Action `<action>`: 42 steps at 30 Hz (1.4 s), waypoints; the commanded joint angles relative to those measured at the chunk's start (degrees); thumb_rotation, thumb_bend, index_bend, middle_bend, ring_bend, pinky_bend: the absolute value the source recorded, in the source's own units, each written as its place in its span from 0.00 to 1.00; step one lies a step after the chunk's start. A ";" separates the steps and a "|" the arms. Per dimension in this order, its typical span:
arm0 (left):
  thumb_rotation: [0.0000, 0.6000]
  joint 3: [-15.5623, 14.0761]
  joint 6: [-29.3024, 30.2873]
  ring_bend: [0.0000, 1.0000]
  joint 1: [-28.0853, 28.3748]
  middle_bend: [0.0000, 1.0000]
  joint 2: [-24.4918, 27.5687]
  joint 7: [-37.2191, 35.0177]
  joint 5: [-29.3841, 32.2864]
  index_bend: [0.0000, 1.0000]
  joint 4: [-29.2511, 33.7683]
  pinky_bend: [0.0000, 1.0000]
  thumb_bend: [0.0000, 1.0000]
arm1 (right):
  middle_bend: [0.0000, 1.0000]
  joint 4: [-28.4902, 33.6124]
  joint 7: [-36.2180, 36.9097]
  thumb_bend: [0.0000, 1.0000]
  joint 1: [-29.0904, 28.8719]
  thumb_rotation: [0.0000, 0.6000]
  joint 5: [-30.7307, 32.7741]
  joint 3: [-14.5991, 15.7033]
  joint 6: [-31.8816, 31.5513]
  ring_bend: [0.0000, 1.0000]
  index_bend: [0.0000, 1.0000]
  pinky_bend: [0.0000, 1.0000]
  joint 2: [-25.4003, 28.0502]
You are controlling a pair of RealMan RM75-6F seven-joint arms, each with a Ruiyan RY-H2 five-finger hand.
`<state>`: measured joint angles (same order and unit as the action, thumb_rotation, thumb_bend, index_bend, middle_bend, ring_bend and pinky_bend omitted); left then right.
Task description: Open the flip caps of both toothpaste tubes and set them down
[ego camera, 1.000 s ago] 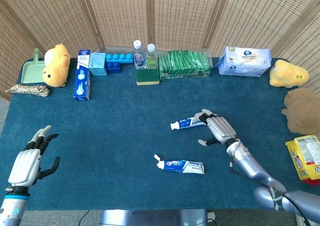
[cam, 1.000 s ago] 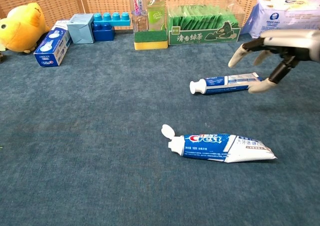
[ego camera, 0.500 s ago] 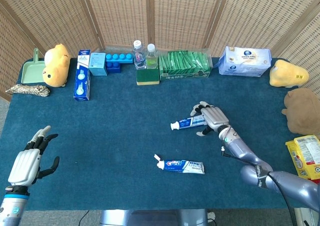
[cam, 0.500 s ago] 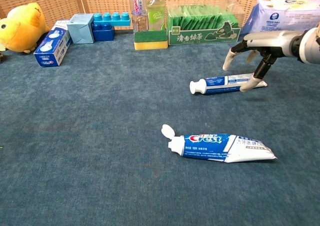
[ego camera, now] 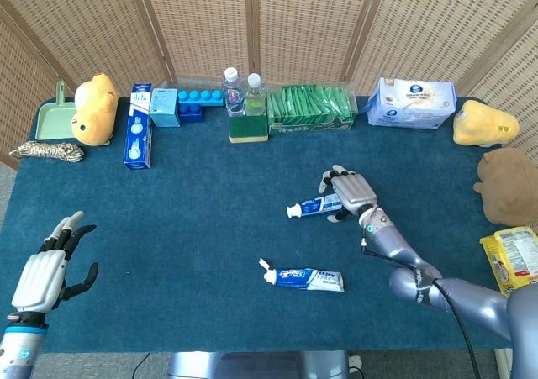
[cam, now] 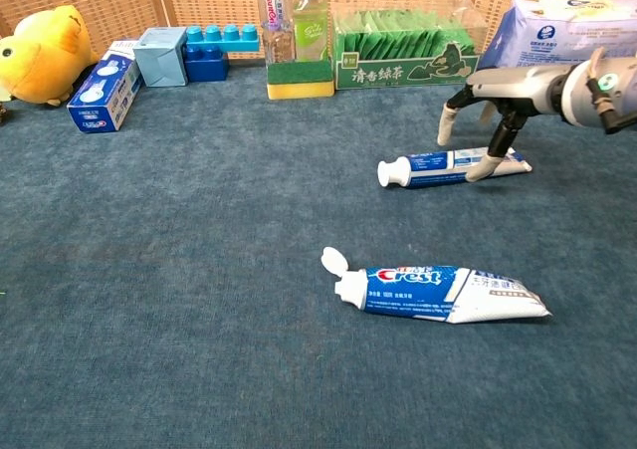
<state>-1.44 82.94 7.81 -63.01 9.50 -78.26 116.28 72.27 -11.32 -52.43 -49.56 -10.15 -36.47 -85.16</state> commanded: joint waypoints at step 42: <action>0.93 1.19 0.67 0.00 -2.54 0.00 1.28 -3.18 -3.58 0.13 -0.03 0.11 0.42 | 0.69 3.89 0.32 0.48 -1.37 1.00 3.48 0.13 -2.49 0.57 0.93 0.68 0.39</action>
<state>-0.30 83.67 5.21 -61.74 6.28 -81.78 116.20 75.17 -11.99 -54.67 -45.07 -9.87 -38.25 -85.47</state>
